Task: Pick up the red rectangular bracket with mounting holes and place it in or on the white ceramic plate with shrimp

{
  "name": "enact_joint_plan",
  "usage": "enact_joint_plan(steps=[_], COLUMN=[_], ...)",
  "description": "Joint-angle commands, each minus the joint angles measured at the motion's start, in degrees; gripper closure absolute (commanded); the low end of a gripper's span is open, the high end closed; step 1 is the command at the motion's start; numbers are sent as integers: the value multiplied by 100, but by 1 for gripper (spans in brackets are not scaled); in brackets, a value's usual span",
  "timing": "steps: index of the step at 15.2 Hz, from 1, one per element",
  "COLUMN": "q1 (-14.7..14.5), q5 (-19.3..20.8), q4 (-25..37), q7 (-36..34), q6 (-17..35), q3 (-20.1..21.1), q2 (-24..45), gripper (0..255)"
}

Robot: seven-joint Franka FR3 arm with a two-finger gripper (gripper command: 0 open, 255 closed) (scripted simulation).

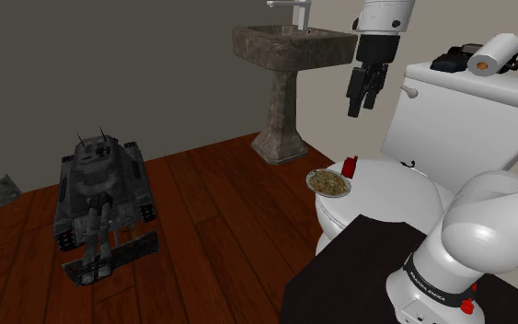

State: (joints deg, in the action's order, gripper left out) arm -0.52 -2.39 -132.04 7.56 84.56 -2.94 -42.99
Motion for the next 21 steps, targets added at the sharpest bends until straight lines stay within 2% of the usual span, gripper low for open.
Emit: enact_joint_plan(steps=[1,11,21], q1=[0,546,1019], q5=[0,341,478], q4=[0,-702,-819], q7=[0,-163,-281], q6=[0,1722,3384], q3=[0,-493,-1069], q2=[0,971,2453], gripper=[0,0,0])
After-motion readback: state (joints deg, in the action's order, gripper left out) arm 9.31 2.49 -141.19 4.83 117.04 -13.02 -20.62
